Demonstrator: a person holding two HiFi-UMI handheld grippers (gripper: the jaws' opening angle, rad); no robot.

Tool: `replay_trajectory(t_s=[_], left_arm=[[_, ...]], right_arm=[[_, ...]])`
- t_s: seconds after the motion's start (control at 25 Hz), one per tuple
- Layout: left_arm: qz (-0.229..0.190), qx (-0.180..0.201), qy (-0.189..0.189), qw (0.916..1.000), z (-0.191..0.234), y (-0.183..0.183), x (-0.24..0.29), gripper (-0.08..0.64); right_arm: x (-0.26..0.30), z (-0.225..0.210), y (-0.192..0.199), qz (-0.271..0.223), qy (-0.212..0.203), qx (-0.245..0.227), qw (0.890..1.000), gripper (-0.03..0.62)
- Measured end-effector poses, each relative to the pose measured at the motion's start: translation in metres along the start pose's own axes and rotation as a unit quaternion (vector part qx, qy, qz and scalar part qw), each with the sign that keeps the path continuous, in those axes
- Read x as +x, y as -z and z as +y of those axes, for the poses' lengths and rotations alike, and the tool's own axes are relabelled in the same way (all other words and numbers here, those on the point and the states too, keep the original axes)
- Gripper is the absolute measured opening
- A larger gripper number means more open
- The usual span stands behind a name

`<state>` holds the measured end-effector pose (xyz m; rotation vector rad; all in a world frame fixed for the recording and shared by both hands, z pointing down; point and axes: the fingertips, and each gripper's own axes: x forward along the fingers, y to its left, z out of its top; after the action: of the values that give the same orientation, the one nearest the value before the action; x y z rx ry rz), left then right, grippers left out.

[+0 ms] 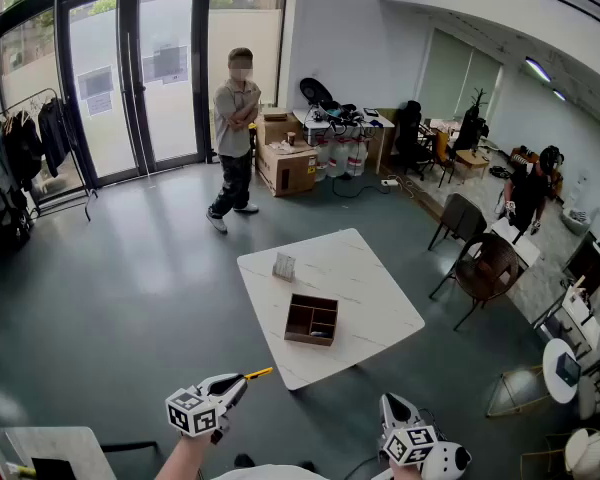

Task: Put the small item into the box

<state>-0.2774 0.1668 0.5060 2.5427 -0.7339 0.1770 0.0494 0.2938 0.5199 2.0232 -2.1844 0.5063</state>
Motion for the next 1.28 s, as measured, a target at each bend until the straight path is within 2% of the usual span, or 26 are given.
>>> replay_trajectory(t_s=[0.8, 1.28], left_arm=[[0.005, -0.004, -0.002, 1.0000, -0.006, 0.007, 0.007, 0.048], [0.001, -0.013, -0.026, 0.9996, -0.025, 0.024, 0.009, 0.048]], right_arm=[[-0.001, -0.009, 0.009, 0.010, 0.002, 0.017, 1.000, 0.026], [-0.007, -0.026, 0.015, 0.018, -0.026, 0.011, 0.999, 0.026]])
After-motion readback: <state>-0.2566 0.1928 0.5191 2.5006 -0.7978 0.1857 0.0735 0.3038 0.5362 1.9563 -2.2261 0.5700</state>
